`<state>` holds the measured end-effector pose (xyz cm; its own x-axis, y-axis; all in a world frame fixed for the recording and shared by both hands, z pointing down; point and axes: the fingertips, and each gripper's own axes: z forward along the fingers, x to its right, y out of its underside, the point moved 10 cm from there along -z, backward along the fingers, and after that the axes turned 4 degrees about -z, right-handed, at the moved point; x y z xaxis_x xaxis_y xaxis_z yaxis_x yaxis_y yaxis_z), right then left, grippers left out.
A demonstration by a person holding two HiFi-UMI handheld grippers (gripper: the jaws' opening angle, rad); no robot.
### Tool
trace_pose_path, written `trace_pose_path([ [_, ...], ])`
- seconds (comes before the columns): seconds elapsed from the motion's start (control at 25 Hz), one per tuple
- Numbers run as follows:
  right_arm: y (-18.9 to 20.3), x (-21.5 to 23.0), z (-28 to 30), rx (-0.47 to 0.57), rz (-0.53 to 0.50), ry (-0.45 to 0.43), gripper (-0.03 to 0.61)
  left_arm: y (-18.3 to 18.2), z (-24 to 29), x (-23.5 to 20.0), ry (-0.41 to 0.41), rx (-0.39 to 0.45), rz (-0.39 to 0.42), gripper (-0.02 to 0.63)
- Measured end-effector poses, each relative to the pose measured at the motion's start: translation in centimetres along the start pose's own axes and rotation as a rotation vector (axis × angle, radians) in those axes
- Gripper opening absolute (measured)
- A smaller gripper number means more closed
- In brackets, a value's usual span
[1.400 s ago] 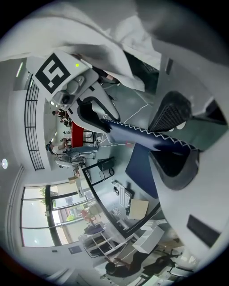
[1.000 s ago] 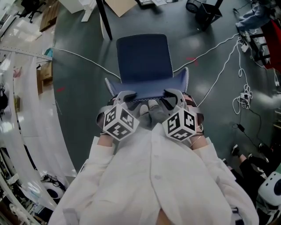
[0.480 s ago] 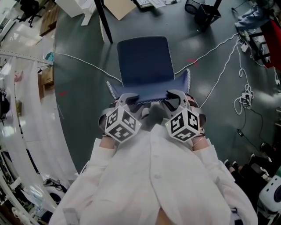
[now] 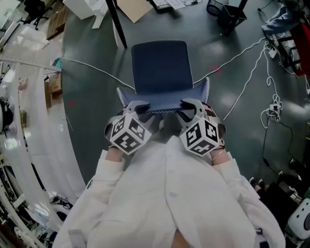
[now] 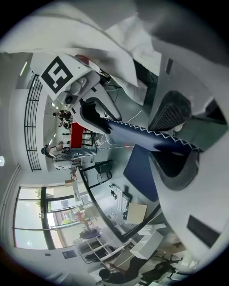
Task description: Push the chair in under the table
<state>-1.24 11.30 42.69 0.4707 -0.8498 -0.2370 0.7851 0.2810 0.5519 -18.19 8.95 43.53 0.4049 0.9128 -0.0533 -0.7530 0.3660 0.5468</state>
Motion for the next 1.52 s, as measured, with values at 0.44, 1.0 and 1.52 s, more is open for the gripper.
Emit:
trace_pose_path([
  [0.44, 0.6, -0.9, 0.4, -0.007, -0.004, 0.018, 0.156, 0.6, 0.6, 0.7, 0.003, -0.016, 0.012, 0.143],
  [1.0, 0.1, 6.9, 3.2, 0.023, -0.023, 0.082, 0.164, -3.8, 3.2, -5.2, -0.103, 0.030, 0.031, 0.143],
  [1.52, -1.6, 14.3, 6.6, 0.052, -0.055, 0.100, 0.166, -7.4, 4.9, -12.5, -0.103, 0.028, 0.025, 0.143],
])
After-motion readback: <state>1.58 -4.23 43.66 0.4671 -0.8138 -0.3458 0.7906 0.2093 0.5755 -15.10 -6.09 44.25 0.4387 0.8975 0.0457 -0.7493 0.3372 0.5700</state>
